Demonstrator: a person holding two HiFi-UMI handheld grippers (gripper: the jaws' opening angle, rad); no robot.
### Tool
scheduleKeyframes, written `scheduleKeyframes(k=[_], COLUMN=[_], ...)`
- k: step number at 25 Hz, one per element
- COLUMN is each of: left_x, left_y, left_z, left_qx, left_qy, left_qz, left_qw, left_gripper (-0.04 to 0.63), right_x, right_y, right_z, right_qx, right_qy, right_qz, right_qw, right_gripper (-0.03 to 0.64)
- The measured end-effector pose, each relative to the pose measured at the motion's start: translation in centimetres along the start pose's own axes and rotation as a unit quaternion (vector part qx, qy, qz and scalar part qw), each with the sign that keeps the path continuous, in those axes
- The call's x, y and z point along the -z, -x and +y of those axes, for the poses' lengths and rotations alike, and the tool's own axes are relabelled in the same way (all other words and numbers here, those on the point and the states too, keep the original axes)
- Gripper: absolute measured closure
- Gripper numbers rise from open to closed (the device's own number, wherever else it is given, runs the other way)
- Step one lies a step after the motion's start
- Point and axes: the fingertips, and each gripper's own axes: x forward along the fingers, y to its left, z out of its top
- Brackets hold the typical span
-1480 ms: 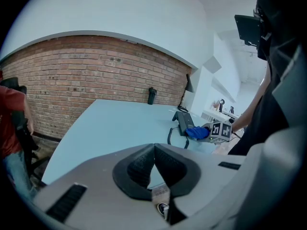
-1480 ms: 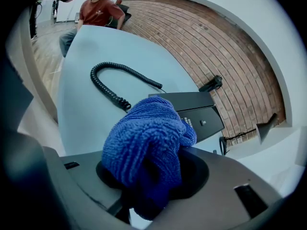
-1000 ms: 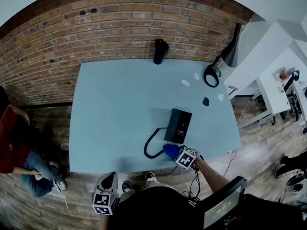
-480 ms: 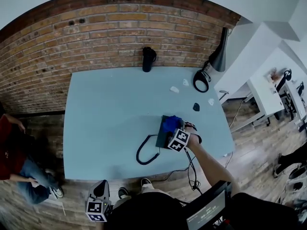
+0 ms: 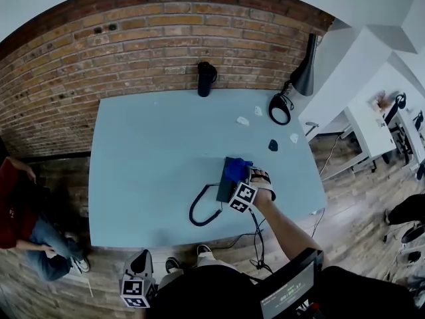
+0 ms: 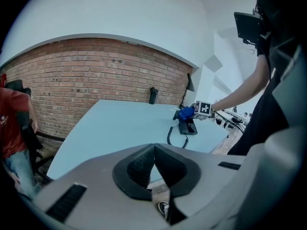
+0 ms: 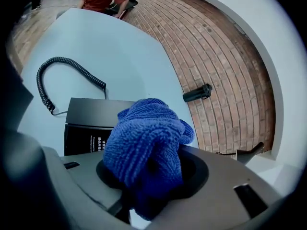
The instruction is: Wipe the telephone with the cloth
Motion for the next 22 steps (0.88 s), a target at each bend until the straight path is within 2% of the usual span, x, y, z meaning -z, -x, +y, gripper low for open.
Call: scheduleKeyframes(k=[22], left_x=[0.75], left_y=[0.03], left_z=[-0.12], left_qx=[-0.001], left_qy=[0.009], left_qz=[0.002], left_qw=[1.0000], left_gripper=[0.572], right_x=[0.29], right_y=[0.18], right_z=[0.39], right_qx=[0.013], right_qy=[-0.039], right_qz=[0.001], right_qw=[0.999], right_gripper=[0.437])
